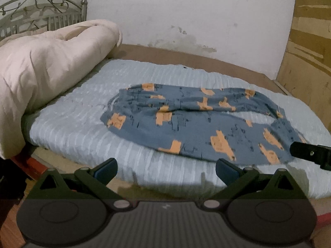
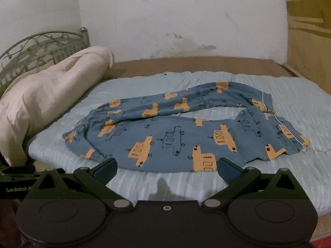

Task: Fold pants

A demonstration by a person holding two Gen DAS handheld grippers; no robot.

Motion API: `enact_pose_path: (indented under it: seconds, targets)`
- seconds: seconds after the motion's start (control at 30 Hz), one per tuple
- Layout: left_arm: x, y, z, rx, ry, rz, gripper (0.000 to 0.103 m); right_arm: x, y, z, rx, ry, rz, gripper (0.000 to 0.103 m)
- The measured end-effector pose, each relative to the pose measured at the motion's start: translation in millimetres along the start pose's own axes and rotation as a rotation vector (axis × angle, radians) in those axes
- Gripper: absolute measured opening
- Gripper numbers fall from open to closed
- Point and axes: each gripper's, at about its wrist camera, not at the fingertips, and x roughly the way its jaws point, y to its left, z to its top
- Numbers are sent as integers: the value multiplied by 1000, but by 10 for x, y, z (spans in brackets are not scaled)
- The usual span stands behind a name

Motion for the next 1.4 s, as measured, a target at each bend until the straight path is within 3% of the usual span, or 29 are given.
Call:
enact_pose_path:
  seconds: [0.27,0.67,0.87,1.07,1.4]
  targets:
    - [58,-3,271,24,-10,45,102,90,-4,178,-39,-38,-27,102]
    - [386,89,542,37,23,92,102,433,-125,304,-9,-5,-14,102]
    - [735,223,804,64,43,119,102,778,-164,428,4,20,-8,102]
    - [1190,409,1188,116,46,162,102,1193,-151,601,-69,12,-25,102]
    - [1940,701,1663,140,44,193,102,1917,-164,996,-162,-49,96,102]
